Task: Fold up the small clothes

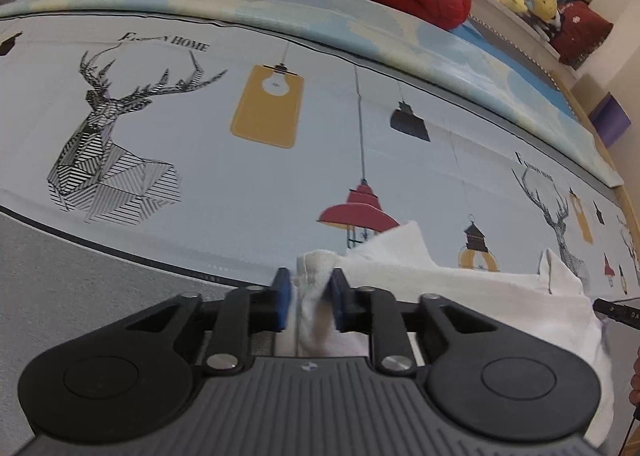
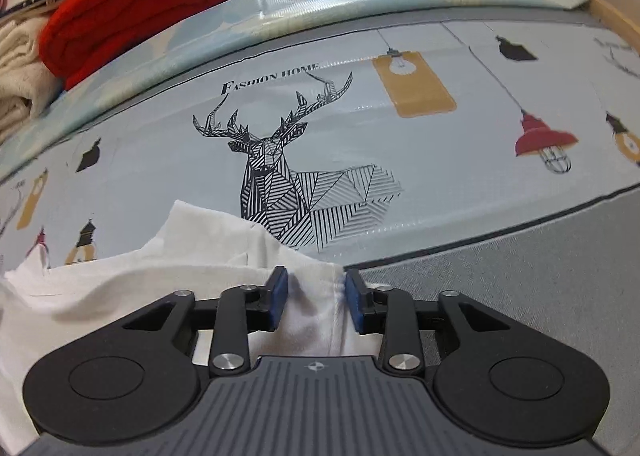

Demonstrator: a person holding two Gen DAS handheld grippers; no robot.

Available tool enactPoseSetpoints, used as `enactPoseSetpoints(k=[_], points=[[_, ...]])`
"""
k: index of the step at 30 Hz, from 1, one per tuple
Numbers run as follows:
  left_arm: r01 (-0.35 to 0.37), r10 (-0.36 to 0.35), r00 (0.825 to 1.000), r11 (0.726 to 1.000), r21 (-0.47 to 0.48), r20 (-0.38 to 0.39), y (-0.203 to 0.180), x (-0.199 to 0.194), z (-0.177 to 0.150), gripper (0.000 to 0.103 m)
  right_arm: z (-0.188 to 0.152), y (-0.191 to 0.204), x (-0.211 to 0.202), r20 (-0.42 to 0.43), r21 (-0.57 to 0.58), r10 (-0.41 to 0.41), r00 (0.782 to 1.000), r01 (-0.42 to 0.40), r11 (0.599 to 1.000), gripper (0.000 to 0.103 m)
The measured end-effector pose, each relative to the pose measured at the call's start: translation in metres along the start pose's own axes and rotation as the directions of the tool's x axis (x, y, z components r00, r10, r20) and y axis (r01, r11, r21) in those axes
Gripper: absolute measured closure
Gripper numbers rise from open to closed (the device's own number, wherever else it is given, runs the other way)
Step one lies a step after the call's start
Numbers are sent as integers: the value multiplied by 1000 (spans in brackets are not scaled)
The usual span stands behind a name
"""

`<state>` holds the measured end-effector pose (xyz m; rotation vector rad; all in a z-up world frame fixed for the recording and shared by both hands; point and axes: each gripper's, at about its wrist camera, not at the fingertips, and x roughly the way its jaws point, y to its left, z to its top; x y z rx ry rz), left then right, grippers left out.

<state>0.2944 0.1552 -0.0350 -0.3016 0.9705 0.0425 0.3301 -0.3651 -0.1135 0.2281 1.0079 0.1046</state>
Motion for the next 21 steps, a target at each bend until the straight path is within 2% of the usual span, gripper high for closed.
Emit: enactPoseSetpoints(k=[3, 15, 18, 21], points=[[3, -3, 1000, 1000, -5, 7, 3, -1, 2, 91, 3, 4, -1, 16, -3, 9, 1000, -9, 1000, 94], [9, -8, 999, 1000, -18, 40, 4, -9, 6, 97, 9, 4, -8, 44, 7, 1, 999, -1, 1000, 96], [14, -11, 997, 999, -32, 82, 6, -15, 8, 97, 13, 2, -16, 89, 38, 3, 996, -6, 999, 96], [7, -4, 990, 1000, -21, 140, 3, -22, 12, 97, 21, 0, -30, 175, 73, 29, 984, -43, 996, 96]])
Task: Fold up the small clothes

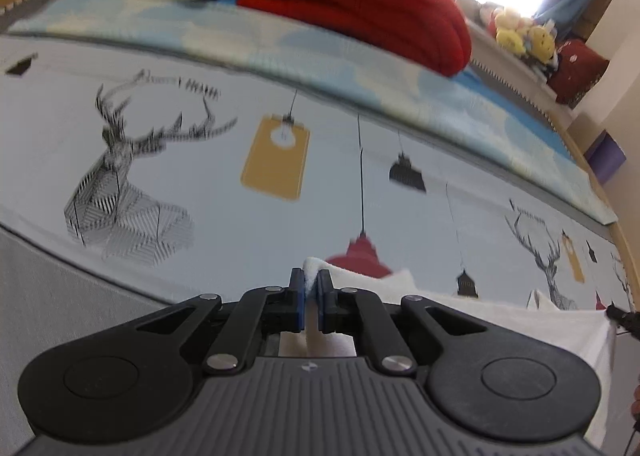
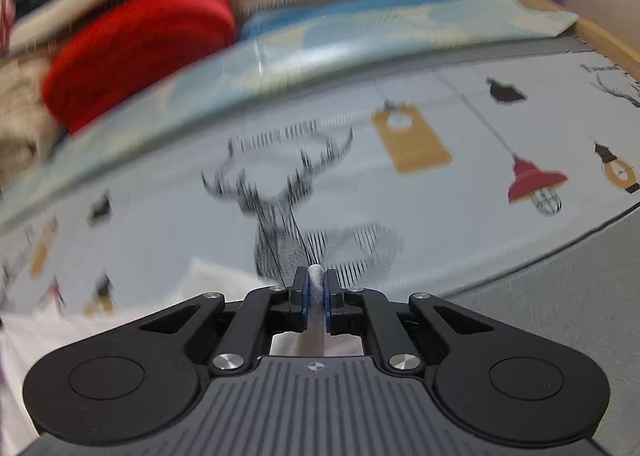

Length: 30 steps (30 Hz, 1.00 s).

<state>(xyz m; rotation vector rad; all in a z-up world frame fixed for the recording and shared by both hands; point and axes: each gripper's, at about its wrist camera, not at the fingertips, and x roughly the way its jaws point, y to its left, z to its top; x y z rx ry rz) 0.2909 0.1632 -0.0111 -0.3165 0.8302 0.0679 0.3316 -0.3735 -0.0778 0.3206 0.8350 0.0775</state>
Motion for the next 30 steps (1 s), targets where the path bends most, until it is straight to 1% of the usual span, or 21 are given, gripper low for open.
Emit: enactPoseSetpoints(k=[2, 4, 7, 8, 9, 10, 11, 12, 14, 15, 16, 18, 19, 20, 22, 23, 24, 25, 26, 28, 30], points=[[-9, 9, 1000, 1000, 7, 23, -1, -1, 2, 97, 4, 3, -4, 48, -10, -2, 999, 3, 1000, 96], [-9, 9, 1000, 1000, -1, 23, -1, 3, 3, 97, 5, 5, -1, 62, -9, -23, 998, 23, 1000, 96], [-32, 32, 999, 999, 6, -15, -1, 15, 2, 96, 3, 6, 15, 14, -5, -54, 998, 54, 999, 96], [-40, 40, 998, 999, 10, -37, -1, 19, 2, 94, 2, 6, 22, -14, -12, -68, 998, 68, 998, 95], [-60, 60, 997, 998, 14, -49, 0, 21, 2, 93, 0, 6, 29, -38, -20, -100, 994, 99, 995, 93], [-81, 82, 996, 996, 22, -42, -1, 19, 2, 93, -2, 6, 34, -49, -27, -148, 988, 147, 989, 91], [-101, 102, 994, 994, 36, -25, -1, 15, 3, 93, -2, 5, 35, -54, -25, -188, 981, 187, 982, 86], [-103, 103, 995, 993, 51, -6, -3, 8, 5, 93, -1, 2, 33, -54, -9, -196, 979, 196, 981, 83], [-54, 54, 998, 997, 62, 12, -4, -5, 8, 93, 3, -4, 20, -34, 43, -149, 988, 150, 988, 83], [-6, 6, 1000, 998, 70, -1, -6, -9, 8, 93, 6, -4, 12, -19, 47, -118, 993, 119, 992, 83], [55, -52, 998, 995, 80, -35, -7, -10, 6, 93, 7, -3, 6, -12, 30, -89, 996, 89, 996, 83], [147, -132, 982, 983, 108, -133, -10, -6, -1, 93, 5, 0, -6, -38, -20, -4, 999, 3, 1000, 83], [161, -135, 974, 977, 138, -184, -13, -2, -7, 93, 1, 2, -11, -77, -48, 54, 996, -58, 997, 83], [149, -102, 964, 972, 181, -244, -16, 5, -15, 93, -4, 4, -13, -122, -73, 102, 987, -112, 991, 83], [66, 24, 938, 967, 247, -347, -13, 21, -34, 93, -20, 9, -17, -235, -131, 180, 955, -215, 968, 82], [12, 96, 918, 964, 267, -386, -8, 28, -42, 83, -32, 13, -17, -293, -177, 180, 939, -239, 955, 81], [-12, 115, 917, 965, 263, -381, -4, 26, -46, 77, -42, 14, -16, -338, -226, 147, 930, -232, 946, 80], [-16, 112, 922, 967, 253, -370, -3, 21, -43, 77, -55, 14, -13, -389, -278, 82, 918, -202, 939, 80], [-16, 106, 928, 969, 246, -358, -4, 13, -42, 78, -64, 10, -12, -417, -297, 41, 908, -179, 938, 80], [4, 80, 946, 966, 260, -314, -10, -7, -41, 78, -67, 1, -22, -410, -263, 62, 910, -183, 947, 80], [64, 25, 950, 960, 273, -311, -18, -23, -47, 78, -63, -6, -38, -385, -193, 106, 917, -192, 962, 80]])
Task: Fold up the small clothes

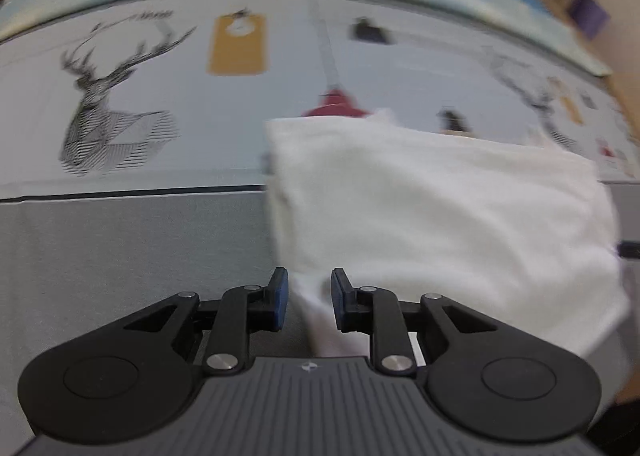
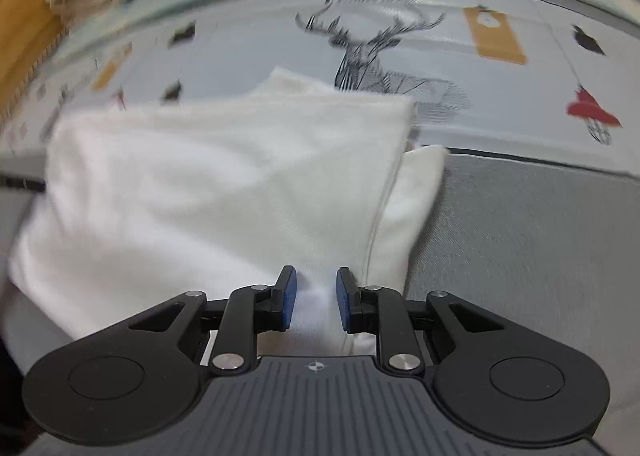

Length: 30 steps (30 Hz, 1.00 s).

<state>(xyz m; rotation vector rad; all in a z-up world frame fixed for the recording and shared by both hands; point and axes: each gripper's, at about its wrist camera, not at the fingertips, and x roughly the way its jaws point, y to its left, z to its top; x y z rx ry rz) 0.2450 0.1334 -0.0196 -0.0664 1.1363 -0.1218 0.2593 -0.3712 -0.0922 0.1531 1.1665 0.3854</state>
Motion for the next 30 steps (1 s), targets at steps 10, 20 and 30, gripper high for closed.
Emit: enactPoseSetpoints(k=[10, 20, 30], points=[[-1, 12, 990, 997, 77, -142, -7, 4, -53, 62, -50, -8, -6, -137, -43, -107, 985, 102, 994, 79], [58, -43, 972, 997, 56, -232, 1, 7, -80, 79, -76, -3, -10, -169, -52, -65, 983, 57, 997, 78], [117, -69, 962, 978, 173, -264, -1, -25, -97, 95, -82, 3, -37, -177, -131, -32, 984, 9, 991, 98]])
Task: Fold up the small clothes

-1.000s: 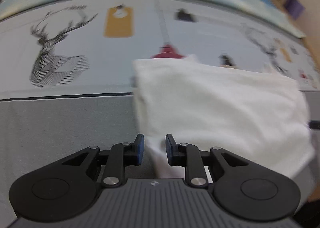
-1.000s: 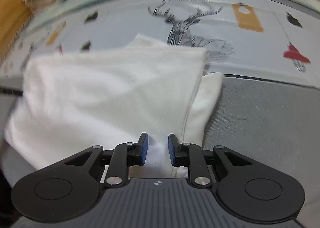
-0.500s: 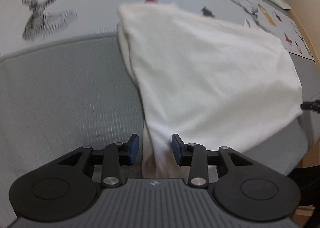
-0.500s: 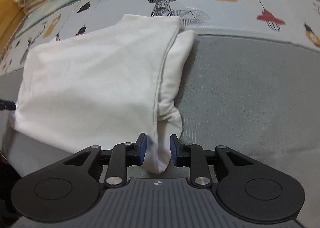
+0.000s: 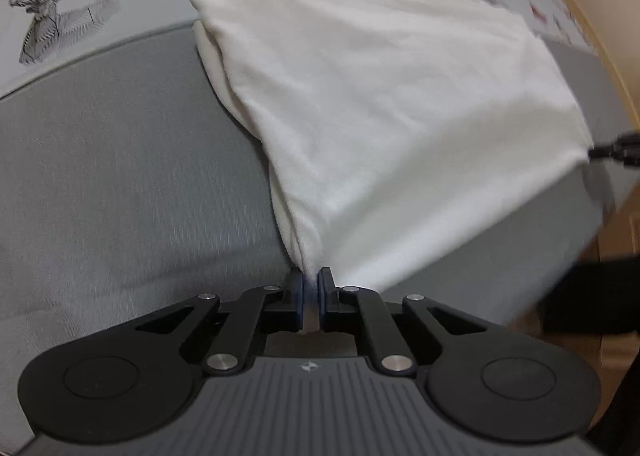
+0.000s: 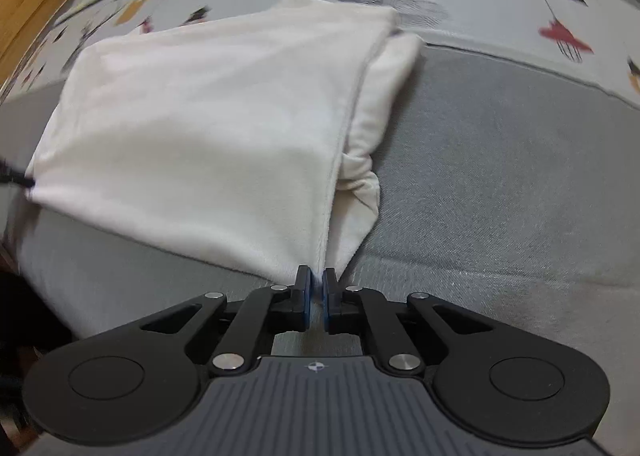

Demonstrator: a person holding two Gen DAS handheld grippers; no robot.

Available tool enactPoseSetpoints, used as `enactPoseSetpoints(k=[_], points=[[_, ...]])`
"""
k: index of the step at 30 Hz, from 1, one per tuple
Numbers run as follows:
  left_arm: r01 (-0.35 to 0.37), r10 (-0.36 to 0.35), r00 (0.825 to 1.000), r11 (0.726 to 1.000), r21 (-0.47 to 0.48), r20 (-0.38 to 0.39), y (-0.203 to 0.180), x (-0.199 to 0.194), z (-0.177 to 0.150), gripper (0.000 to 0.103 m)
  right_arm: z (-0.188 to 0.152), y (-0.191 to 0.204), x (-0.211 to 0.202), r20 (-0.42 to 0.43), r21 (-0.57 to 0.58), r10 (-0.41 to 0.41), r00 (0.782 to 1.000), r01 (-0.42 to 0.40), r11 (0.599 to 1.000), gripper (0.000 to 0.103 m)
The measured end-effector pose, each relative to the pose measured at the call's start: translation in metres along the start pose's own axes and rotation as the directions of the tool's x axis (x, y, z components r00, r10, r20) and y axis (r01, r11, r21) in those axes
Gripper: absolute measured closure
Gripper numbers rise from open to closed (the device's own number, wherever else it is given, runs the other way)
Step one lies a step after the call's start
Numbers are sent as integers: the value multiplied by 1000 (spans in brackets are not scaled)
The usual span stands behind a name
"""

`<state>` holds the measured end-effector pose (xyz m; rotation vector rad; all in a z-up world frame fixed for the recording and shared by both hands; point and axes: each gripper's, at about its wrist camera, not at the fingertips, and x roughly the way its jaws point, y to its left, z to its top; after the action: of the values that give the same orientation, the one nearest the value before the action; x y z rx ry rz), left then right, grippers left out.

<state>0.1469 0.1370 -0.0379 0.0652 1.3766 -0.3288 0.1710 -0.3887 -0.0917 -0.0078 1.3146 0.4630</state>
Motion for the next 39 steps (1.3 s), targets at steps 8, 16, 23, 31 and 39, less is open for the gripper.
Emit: enactPoseSetpoints(k=[8, 16, 23, 31, 39], points=[[-22, 17, 997, 998, 53, 79, -6, -27, 0, 91, -11, 12, -18, 11, -83, -21, 1000, 22, 996, 95], [-56, 61, 998, 987, 152, -31, -26, 0, -14, 92, -4, 16, -20, 94, -84, 6, 996, 2, 996, 94], [-40, 31, 998, 985, 166, 57, -34, -30, -14, 89, -17, 22, 10, -15, -149, -121, 993, 117, 982, 88], [-179, 119, 937, 971, 158, 329, -65, -101, -13, 38, 11, 37, -64, 273, -43, -225, 936, 245, 969, 82], [-207, 116, 837, 972, 113, 534, -92, -134, -27, 24, 8, 120, -125, 569, -84, -146, 809, 234, 969, 50]])
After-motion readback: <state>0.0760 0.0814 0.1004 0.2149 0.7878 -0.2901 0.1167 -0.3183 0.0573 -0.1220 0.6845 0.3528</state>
